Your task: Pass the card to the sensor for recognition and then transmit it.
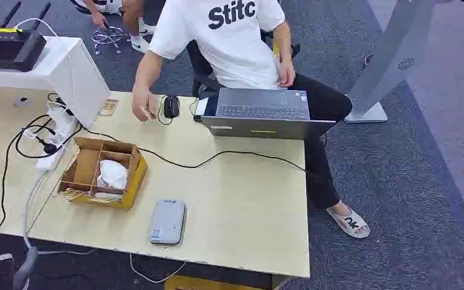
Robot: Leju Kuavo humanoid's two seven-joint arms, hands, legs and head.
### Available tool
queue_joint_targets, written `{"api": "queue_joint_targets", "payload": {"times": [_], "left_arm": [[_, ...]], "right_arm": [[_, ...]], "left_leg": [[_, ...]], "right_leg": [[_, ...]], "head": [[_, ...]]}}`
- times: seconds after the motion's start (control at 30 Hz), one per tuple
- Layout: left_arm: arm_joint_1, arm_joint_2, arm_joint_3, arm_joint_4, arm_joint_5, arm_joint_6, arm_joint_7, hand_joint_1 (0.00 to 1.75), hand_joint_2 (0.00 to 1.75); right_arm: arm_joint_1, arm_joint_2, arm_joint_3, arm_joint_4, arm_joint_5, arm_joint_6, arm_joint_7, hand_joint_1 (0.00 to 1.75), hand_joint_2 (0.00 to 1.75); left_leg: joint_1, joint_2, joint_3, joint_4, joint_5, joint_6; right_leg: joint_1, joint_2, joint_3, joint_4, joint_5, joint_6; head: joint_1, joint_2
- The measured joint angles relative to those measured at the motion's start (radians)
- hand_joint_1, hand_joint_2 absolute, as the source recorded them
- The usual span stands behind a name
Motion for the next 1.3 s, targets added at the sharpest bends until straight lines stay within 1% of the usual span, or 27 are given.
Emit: {"api": "queue_joint_targets", "payload": {"times": [0.23,0.33,0.43,0.5,0.6,0.7,0.8,0.9,0.97,1.07,1.2,1.3], "left_arm": [[0.018,-0.023,0.085,-0.249,-0.1,-0.071,-0.003,0.0,1.75],[0.025,-0.027,0.116,-0.35,-0.142,-0.095,0.0,0.0,1.75],[0.035,-0.025,0.151,-0.462,-0.187,-0.113,0.015,0.0,1.75],[0.039,-0.006,0.168,-0.526,-0.22,-0.123,0.031,0.0,1.75],[0.032,0.063,0.17,-0.583,-0.274,-0.133,0.069,0.0,1.75],[0.004,0.132,0.166,-0.588,-0.317,-0.125,0.108,0.0,1.75],[-0.024,0.208,0.139,-0.588,-0.355,-0.101,0.153,0.0,1.75],[-0.046,0.266,0.108,-0.587,-0.39,-0.077,0.199,0.0,1.75],[-0.071,0.29,0.085,-0.579,-0.422,-0.071,0.229,0.0,1.75],[-0.113,0.333,0.011,-0.55,-0.475,-0.064,0.269,0.0,1.75],[-0.167,0.359,-0.089,-0.502,-0.55,-0.054,0.318,0.0,1.75],[-0.205,0.362,-0.168,-0.453,-0.6,-0.036,0.352,0.0,1.75]], "right_arm": [[0.0,0.004,0.014,0.003,-0.004,0.015,0.005,0.0,1.75],[0.0,0.005,0.019,0.003,-0.006,0.016,0.008,0.0,1.75],[0.0,0.006,0.027,0.004,-0.009,0.021,0.016,0.0,1.75],[-0.001,0.006,0.037,0.004,-0.009,0.029,0.018,0.0,1.75],[-0.004,0.006,0.056,0.004,-0.003,0.036,0.026,0.0,1.75],[-0.008,0.006,0.074,0.004,0.002,0.049,0.029,0.0,1.75],[-0.012,0.006,0.093,0.004,0.012,0.055,0.032,0.0,1.75],[-0.015,0.006,0.106,0.004,0.02,0.068,0.034,0.0,1.75],[-0.016,0.006,0.114,0.004,0.024,0.069,0.035,0.0,1.75],[-0.02,0.006,0.126,0.004,0.031,0.071,0.04,0.0,1.75],[-0.022,0.006,0.141,0.004,0.035,0.075,0.055,0.0,1.75],[-0.024,0.006,0.15,0.004,0.039,0.08,0.061,0.0,1.75]], "left_leg": [[0.0,0.0,0.0,0.0,0.0,0.0],[0.0,0.0,0.0,0.0,0.0,0.0],[0.0,0.0,0.0,0.0,0.0,0.0],[0.0,0.0,0.0,0.0,0.0,0.0],[0.0,0.0,0.001,0.0,0.001,-0.001],[0.001,0.0,0.001,0.0,0.002,-0.003],[0.001,0.0,0.001,0.0,0.002,-0.003],[0.001,0.0,0.002,0.0,0.002,-0.003],[0.001,0.0,0.002,0.0,0.002,-0.003],[0.001,0.0,0.002,0.0,0.002,-0.003],[0.0,0.001,0.002,0.0,0.002,-0.003],[0.0,0.001,0.002,0.0,0.002,-0.003]], "right_leg": [[0.0,0.0,0.0,0.0,0.0,0.0],[0.0,0.0,0.0,0.0,0.0,0.0],[0.0,0.0,0.0,0.0,0.0,0.0],[0.0,0.0,0.0,0.0,0.0,0.0],[0.0,0.0,-0.001,0.0,0.0,0.0],[0.0,0.0,-0.002,0.001,0.0,-0.001],[0.001,0.0,-0.002,0.001,0.0,-0.001],[0.001,0.0,-0.002,0.002,0.001,-0.002],[0.001,0.0,-0.002,0.001,0.001,-0.002],[0.0,0.0,-0.001,0.002,0.001,-0.001],[0.0,0.002,-0.001,0.001,0.002,-0.002],[0.0,0.002,0.0,0.001,0.002,-0.002]], "head": [[-0.001,0.0],[-0.001,0.0],[0.0,0.0],[0.0,0.0],[-0.001,0.0],[-0.001,0.0],[0.0,0.0],[0.0,0.0],[0.0,0.0],[0.0,0.0],[0.001,0.0],[0.0,0.0]]}}
